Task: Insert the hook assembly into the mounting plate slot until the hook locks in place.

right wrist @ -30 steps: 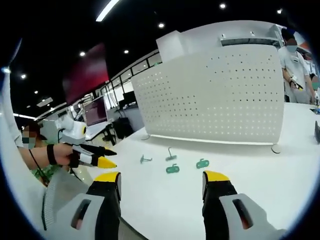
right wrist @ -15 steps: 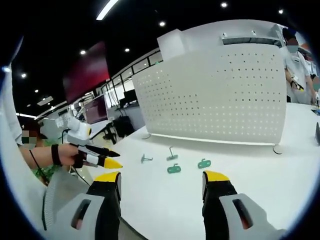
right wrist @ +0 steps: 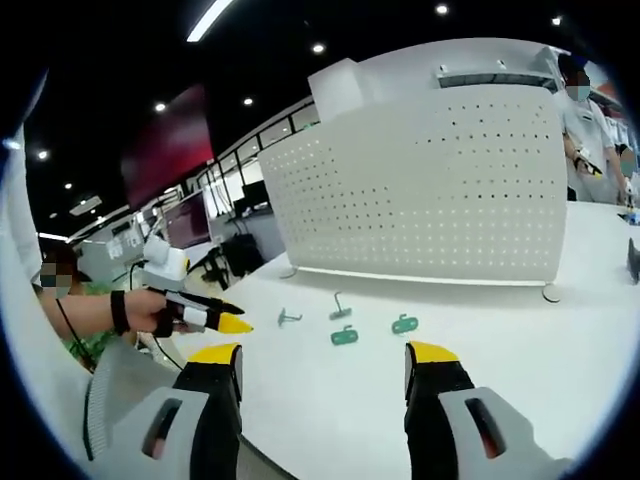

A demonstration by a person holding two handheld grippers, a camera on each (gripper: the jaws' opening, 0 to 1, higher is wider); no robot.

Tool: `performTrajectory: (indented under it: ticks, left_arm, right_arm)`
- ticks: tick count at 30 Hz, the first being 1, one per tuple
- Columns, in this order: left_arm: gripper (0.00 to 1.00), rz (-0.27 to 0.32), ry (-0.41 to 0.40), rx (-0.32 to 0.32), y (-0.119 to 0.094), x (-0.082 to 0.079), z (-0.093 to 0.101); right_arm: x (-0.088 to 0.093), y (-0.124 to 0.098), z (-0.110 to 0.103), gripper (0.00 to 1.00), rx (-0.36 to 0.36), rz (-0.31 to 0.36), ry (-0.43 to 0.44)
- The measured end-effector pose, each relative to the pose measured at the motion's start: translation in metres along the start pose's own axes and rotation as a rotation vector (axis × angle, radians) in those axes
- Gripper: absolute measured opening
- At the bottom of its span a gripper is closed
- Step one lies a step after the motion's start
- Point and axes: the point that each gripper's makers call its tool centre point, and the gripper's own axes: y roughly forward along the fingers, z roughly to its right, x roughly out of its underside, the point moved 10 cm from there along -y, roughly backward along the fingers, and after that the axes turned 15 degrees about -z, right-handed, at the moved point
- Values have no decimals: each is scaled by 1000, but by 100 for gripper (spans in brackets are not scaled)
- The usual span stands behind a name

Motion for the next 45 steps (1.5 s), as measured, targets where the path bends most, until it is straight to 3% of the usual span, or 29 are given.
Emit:
performTrajectory:
  ticks: [22,30,34,45]
  left_arm:
    - [57,-79,-7,-53,21,-3,-16]
    - [53,-87,17,-77,30,-6,-18]
    - [49,-62,20,-61,33,-6,-16]
    - [44,-115,27,-109,44,-8,-24]
  right_arm:
    - [4,2,3,67,-1,-9,14]
    - [5,4,4,66,-14,-8,34]
    - [5,5,5,66,-19,-10,31]
    - [4,4,6,66,-23,-20,29]
